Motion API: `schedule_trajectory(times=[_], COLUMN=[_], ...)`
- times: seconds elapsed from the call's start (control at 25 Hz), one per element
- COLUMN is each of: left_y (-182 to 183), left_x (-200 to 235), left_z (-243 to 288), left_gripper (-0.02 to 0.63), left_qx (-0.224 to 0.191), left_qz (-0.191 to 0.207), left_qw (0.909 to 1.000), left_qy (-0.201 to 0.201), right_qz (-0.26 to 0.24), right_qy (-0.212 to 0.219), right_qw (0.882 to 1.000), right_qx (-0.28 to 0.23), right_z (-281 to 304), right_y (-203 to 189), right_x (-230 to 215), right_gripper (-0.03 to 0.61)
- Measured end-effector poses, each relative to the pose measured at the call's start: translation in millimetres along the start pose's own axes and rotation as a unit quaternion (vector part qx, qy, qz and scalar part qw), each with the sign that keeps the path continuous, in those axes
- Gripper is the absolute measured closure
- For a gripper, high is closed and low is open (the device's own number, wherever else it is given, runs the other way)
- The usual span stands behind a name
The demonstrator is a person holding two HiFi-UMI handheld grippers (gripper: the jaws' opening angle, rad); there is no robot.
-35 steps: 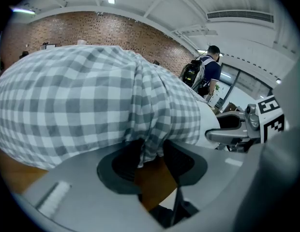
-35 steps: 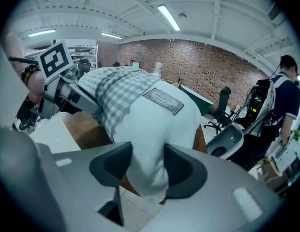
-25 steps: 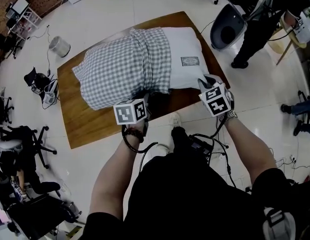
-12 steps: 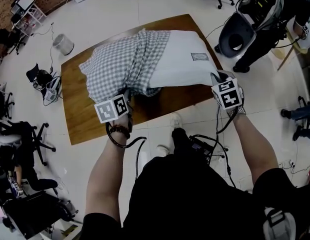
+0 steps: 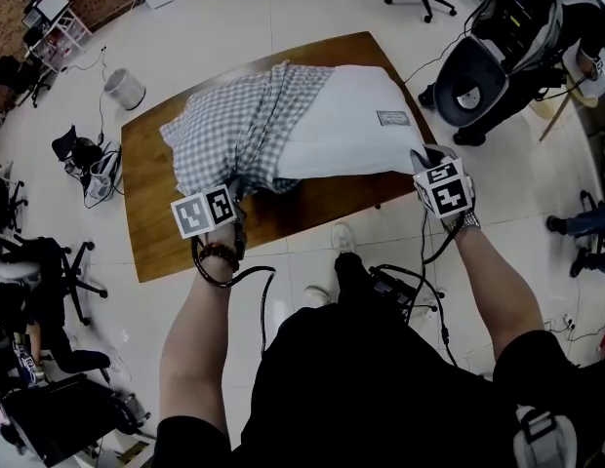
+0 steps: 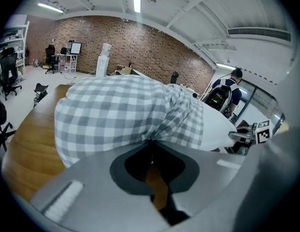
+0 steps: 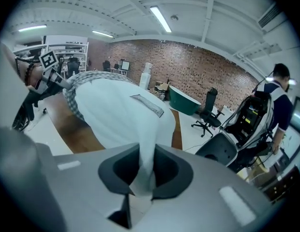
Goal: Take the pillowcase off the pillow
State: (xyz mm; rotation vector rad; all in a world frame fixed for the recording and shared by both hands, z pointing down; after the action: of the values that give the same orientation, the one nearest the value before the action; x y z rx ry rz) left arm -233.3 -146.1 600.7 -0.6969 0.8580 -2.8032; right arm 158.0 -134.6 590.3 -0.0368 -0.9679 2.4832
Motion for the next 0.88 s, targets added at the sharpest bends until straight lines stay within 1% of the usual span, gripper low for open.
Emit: schedule_trajectory(times=[0.04, 0.16, 0.24, 0.28, 0.48, 0.6, 0.72, 0.88], left_y=[-2.2, -3.4, -0.8, 0.6, 8.6, 12.5, 20.2, 34.7], left_x=[-3.4, -9.8, -13.0, -14.9, -29.8, -42.8, -50.4, -60.6], left_z=[-0.9, -12.5, -24.2, -30.4, -57.4, -67.1, -74.4, -78.6], left_gripper=[0.604, 0.606, 0.602, 0.588, 0.557, 0.540, 0.529, 0.520], left_qx=[0.005, 0.011, 0.009, 0.008, -0.004, -0.010, -0.009, -0.007], left_qz=[0.006, 0.027, 0.039, 0.047, 0.090, 0.114, 0.135, 0.160], left_qw=[0.9999, 0.9994, 0.9989, 0.9985, 0.9952, 0.9927, 0.9902, 0.9864], left_qy=[-0.010, -0.019, -0.023, -0.026, -0.036, -0.036, -0.037, -0.036], right_qz=[-0.005, -0.019, -0.026, -0.030, -0.042, -0.044, -0.047, -0.068], right_qy=[0.004, 0.017, 0.025, 0.028, 0.028, 0.028, 0.027, 0.026], right_qw=[1.000, 1.000, 0.999, 0.999, 0.999, 0.999, 0.998, 0.997], right_qx=[-0.001, -0.005, -0.006, -0.005, -0.006, -0.010, -0.026, -0.041], right_z=[-0.6, -7.0, -14.0, -17.6, -34.5, -42.4, -54.0, -64.5], right_y=[-1.0, 0.0, 1.0, 1.7, 5.4, 4.9, 18.2, 43.5], right_x=[3.1, 11.8, 16.2, 18.8, 31.3, 36.8, 43.8, 49.1], right_gripper=[0.524, 0.432, 0.397, 0.383, 0.357, 0.354, 0.353, 0.353])
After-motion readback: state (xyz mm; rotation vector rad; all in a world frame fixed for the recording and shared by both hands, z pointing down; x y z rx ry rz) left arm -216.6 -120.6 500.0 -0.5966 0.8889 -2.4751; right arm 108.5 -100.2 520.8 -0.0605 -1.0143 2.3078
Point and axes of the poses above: the fingertips, and each gripper's own axes: z forward along the fingers, x to its left, y out of its top, the point moved 3 cm from there along -z, backward along the fingers, and after that the axes turned 12 degrees about x, right-handed, at the moved point
